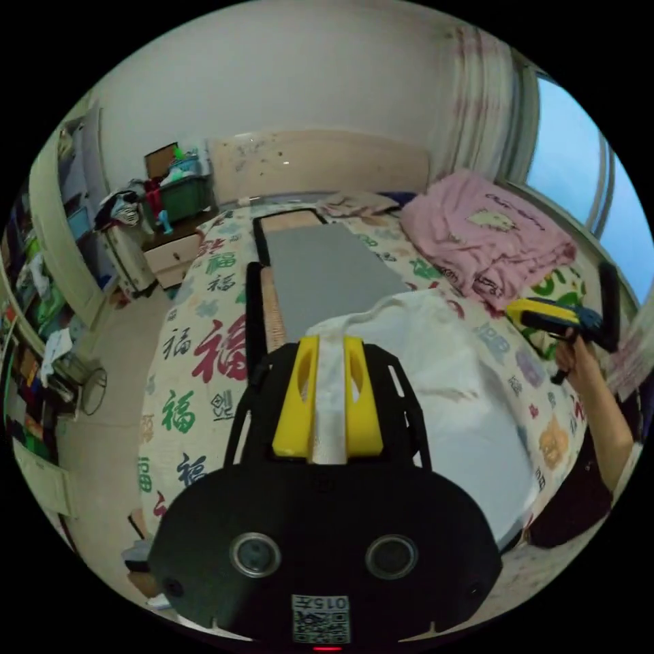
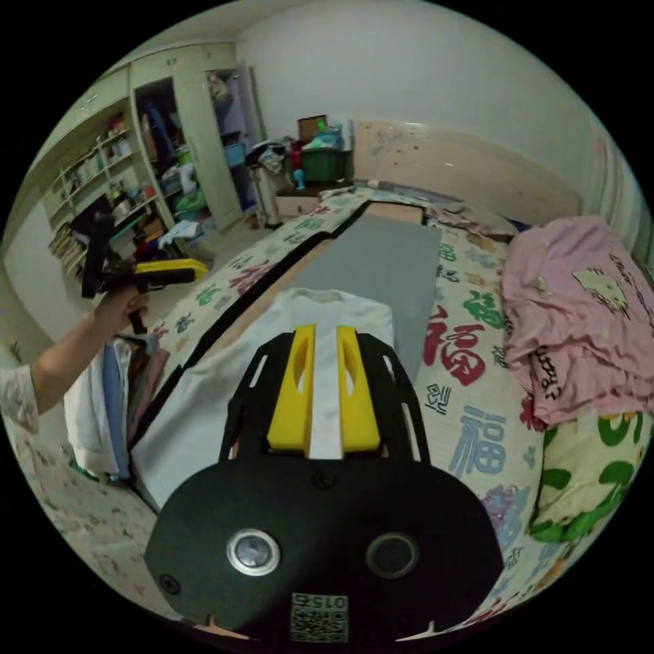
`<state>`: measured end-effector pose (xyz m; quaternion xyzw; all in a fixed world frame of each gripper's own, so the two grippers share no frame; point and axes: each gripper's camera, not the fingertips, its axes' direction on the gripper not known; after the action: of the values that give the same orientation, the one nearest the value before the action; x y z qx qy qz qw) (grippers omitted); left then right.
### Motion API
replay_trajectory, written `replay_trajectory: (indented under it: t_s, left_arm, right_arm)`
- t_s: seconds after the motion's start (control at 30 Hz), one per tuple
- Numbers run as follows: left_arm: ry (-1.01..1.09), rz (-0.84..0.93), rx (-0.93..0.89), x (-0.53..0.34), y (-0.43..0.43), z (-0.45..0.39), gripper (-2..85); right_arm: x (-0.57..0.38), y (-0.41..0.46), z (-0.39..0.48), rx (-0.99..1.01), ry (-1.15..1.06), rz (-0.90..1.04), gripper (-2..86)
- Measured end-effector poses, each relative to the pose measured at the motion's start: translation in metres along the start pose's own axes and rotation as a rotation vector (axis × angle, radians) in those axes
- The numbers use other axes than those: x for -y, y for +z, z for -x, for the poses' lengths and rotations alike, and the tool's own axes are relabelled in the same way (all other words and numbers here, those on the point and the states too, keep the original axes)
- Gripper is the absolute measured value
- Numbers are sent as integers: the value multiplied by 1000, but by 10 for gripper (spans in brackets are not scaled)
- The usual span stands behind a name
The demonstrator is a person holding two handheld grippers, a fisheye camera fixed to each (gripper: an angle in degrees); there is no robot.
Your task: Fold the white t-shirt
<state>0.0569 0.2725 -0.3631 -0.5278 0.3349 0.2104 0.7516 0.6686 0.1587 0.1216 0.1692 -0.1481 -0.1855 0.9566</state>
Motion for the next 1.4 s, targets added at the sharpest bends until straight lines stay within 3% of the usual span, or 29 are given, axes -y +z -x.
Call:
replay_trajectory:
  t_s: [0.17,0.4,0.57,0.63,0.7,0.83,0.93,1.0,1.13,1.27,1.4]
  left_arm:
    - [143,197,-87,-99,65,-11,75]
    - [243,379,-80,-166,159,-32,99]
    - [255,445,-84,-198,184,-14,69]
    - [217,450,-144,-205,186,8,49]
    - [92,443,-277,-213,182,54,24]
    - [-189,240,-301,-232,132,160,16]
    - [-505,108,-44,-275,90,255,23]
    - [-677,100,68,-312,70,294,45]
    - [-633,90,82,-328,33,274,64]
    - [-524,128,-100,-331,-13,194,76]
    - [-399,331,-195,-360,-32,85,91]
  right_arm:
    - [-30,93,16,-35,-145,252,112]
    - [14,148,7,-120,-164,349,134]
    - [63,181,-25,-171,-135,477,72]
    - [83,173,-45,-80,-108,477,16]
    - [104,158,-74,-53,-46,470,5]
    - [152,83,-185,-54,319,277,9]
    - [154,32,-275,-151,741,187,64]
    - [150,9,-301,-132,858,162,78]
    - [151,-36,-275,-87,698,169,85]
    - [121,-87,-213,-11,515,238,92]
    - [73,-131,-168,11,495,330,112]
